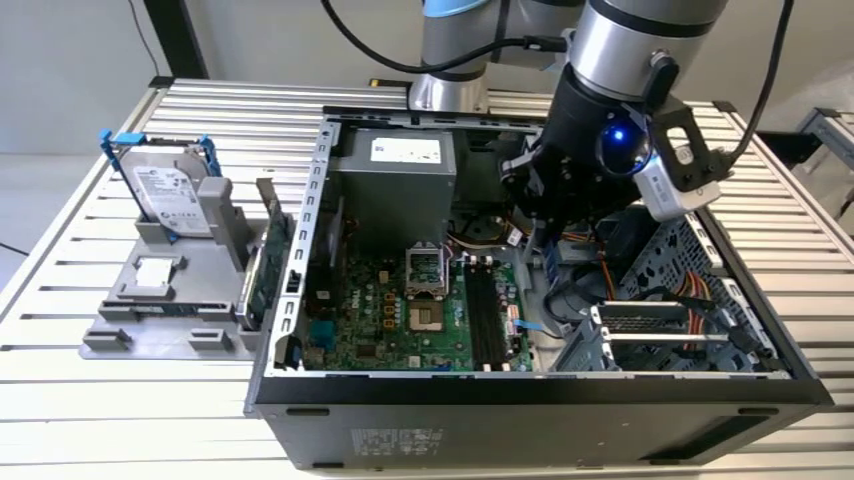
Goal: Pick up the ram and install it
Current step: 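Insert the ram into the slot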
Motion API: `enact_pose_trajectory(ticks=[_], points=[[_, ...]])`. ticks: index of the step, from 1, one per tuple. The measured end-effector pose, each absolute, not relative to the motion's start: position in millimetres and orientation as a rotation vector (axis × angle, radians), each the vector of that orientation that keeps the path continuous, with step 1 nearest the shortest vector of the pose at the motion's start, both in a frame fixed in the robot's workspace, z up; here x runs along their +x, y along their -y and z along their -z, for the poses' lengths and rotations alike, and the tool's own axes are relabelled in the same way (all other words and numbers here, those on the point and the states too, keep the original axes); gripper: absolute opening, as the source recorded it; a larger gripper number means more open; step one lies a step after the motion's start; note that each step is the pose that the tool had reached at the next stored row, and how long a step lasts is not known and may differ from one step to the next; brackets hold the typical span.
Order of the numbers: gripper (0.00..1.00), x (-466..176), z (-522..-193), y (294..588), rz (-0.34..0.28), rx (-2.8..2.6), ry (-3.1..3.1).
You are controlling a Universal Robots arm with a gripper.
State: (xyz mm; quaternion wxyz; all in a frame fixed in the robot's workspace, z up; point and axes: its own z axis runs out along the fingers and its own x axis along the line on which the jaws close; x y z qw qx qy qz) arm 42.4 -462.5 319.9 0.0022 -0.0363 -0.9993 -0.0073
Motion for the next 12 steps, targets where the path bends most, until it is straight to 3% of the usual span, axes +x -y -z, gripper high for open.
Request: enact_pose_trajectory(ticks=[12], points=[[0.0,39,-308,469,0.023,-0.114,3.135]])
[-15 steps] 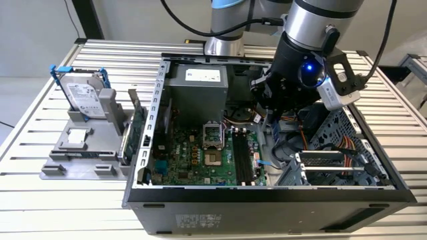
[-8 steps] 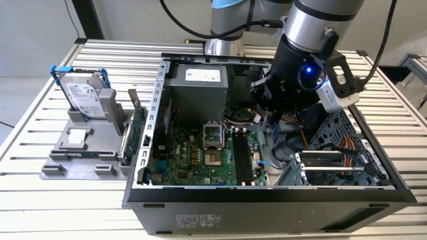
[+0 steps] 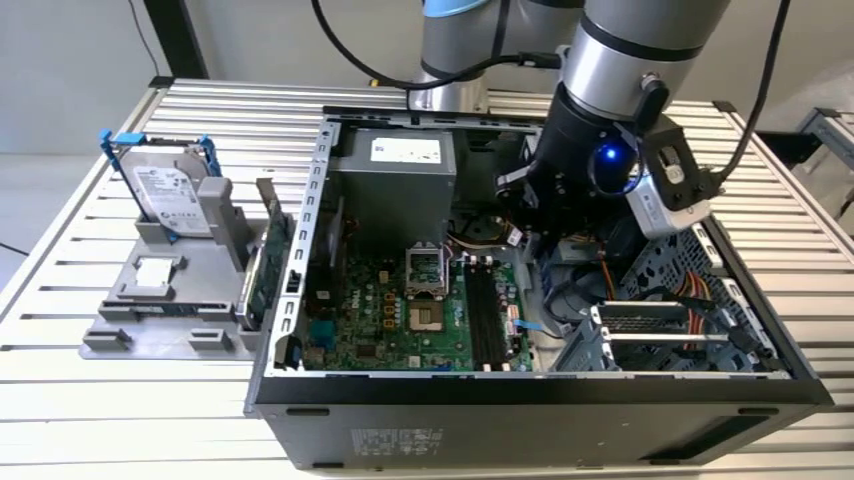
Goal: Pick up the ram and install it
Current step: 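Insert the ram into the slot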
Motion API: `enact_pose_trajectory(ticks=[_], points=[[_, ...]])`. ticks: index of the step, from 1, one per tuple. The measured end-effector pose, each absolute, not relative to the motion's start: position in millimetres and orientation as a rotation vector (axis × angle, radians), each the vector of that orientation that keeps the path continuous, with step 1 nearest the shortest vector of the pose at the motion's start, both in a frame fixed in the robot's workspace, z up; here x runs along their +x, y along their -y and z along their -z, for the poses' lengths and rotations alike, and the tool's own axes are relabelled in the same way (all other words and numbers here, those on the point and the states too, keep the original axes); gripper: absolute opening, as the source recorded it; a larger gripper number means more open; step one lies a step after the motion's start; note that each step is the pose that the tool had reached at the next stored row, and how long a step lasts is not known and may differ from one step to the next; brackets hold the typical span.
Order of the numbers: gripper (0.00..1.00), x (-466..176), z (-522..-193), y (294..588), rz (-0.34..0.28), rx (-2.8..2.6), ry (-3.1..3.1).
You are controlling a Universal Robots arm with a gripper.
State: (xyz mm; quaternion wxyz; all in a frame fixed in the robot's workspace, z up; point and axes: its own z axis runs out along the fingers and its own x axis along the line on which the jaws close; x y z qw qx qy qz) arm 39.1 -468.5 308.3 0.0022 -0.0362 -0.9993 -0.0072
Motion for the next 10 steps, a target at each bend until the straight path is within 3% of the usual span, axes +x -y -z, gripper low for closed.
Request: enact_pose_trajectory(ticks=[10], points=[[0.0,34,-296,475,0.022,-0.112,3.135]])
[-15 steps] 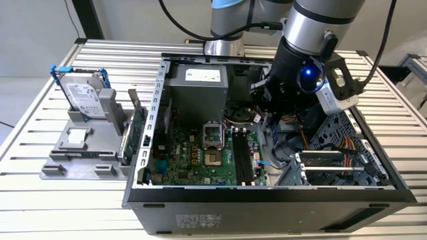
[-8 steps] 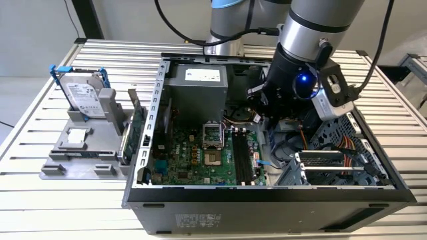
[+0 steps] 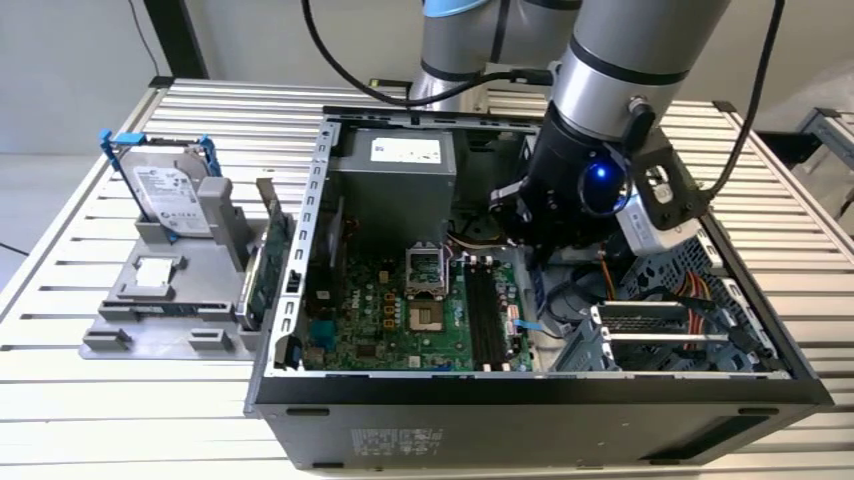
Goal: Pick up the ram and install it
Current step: 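Insert the ram into the slot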
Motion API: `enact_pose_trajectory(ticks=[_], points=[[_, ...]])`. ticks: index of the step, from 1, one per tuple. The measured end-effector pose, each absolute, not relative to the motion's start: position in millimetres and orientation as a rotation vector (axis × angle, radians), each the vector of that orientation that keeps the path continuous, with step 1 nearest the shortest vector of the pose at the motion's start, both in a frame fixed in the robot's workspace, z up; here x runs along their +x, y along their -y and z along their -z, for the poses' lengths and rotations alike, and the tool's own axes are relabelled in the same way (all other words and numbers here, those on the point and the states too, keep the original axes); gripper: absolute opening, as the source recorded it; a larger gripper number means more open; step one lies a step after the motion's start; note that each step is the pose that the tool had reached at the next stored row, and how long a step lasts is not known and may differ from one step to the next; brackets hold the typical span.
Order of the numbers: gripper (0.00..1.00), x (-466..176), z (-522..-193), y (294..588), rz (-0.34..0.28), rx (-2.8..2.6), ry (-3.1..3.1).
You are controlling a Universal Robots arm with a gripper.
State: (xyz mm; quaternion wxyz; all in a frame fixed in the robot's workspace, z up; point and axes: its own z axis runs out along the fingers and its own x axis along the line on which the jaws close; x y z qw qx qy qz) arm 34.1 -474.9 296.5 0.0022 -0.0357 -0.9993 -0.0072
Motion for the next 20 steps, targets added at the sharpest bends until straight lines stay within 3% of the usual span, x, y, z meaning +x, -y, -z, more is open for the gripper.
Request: enact_pose_trajectory(ticks=[20], points=[[0.0,22,-264,484,0.022,-0.065,3.136]])
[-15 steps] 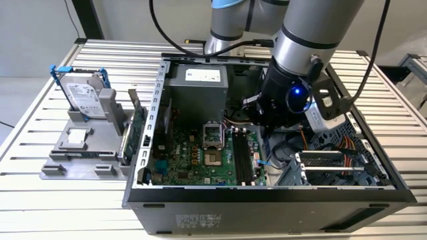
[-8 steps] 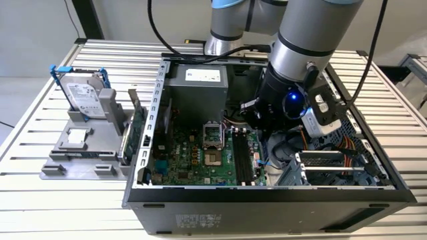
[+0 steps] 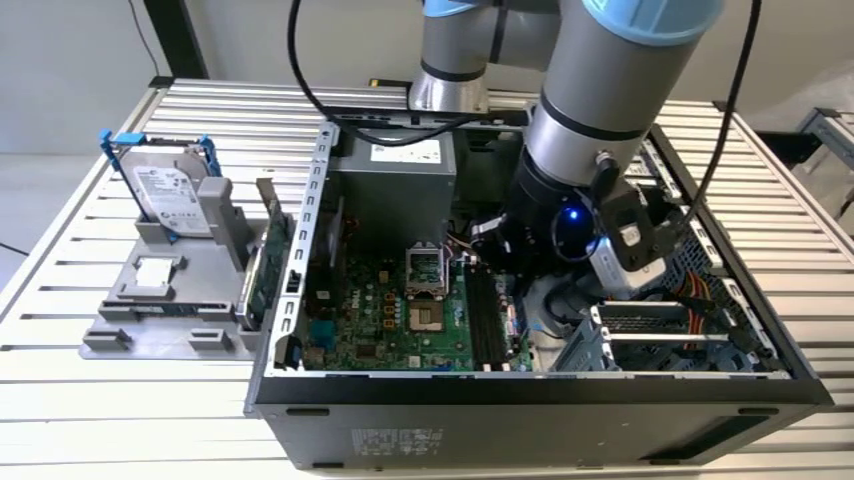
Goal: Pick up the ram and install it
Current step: 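Insert the ram into the slot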
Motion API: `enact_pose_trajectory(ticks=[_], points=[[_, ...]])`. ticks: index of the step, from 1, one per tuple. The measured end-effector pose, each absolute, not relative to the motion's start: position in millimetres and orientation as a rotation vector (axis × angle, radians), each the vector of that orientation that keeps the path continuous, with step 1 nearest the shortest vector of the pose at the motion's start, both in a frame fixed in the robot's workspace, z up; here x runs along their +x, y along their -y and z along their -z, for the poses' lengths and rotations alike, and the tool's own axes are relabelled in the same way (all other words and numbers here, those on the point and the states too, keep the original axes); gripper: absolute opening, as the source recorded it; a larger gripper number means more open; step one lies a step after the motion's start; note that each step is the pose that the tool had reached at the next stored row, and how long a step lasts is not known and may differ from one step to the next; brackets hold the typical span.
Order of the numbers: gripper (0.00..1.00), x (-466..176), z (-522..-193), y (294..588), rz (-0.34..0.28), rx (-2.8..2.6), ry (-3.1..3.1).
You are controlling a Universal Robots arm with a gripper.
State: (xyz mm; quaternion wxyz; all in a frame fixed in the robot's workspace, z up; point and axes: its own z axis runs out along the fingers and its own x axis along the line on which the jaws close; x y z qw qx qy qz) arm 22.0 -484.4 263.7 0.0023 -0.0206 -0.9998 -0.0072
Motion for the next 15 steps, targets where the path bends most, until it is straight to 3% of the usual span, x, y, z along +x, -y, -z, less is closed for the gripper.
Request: enact_pose_trajectory(ticks=[15], points=[[0.0,21,-239,485,0.022,-0.06,3.136]])
